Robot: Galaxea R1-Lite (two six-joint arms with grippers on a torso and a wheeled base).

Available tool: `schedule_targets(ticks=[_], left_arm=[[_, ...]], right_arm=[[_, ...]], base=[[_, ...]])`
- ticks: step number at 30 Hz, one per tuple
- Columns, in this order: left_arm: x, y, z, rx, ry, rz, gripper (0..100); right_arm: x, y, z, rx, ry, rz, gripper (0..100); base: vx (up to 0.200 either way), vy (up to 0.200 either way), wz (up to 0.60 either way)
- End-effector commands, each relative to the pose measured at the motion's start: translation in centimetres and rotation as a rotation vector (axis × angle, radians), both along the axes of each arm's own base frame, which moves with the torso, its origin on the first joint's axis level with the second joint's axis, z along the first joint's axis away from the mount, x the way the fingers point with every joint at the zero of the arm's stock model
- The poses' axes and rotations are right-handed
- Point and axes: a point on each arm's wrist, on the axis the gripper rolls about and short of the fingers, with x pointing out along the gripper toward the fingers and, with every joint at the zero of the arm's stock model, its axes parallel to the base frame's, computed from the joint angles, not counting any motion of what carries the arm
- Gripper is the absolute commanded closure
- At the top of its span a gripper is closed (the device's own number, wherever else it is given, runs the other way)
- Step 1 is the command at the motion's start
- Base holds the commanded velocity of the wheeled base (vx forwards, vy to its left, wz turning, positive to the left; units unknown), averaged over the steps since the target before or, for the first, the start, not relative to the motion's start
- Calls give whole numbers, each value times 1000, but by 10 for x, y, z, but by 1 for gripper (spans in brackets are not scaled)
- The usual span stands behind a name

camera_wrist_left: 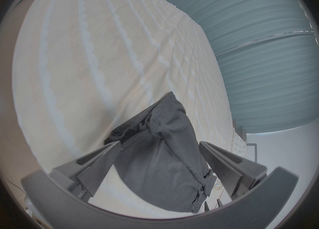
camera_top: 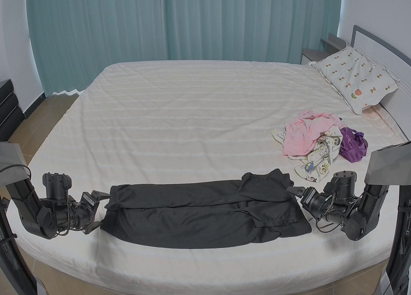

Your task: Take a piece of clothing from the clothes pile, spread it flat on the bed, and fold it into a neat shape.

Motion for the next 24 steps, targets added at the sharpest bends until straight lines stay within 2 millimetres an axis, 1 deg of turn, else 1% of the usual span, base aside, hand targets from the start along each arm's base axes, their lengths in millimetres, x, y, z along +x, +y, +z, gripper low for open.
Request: schedule_targets(ticks=[1,6,12,15,20,24], left_arm=[[-8,-1,-1,1,2,-2,0],[-8,-1,-5,17,-31,-14,0],[-8,-1,-6,18,-30,-15,0],[-8,-1,-6,18,-30,-15,0],[-7,-1,-6,18,-31,-15,0],[-7,-1,-6,18,-30,-15,0]], right_arm=[[-9,16,-2,26,40,-24,0],[-18,30,-9,45,85,-12,0],[-19,41,-23,15,112,-7,0],[-13,44,-30,19,112,-24,0],[-10,54,-28,55,96,-33,0],[-6,54,-21,57,63,-52,0]], base=[[0,0,0],[0,0,0],[0,0,0],[0,0,0],[0,0,0],[0,0,0]])
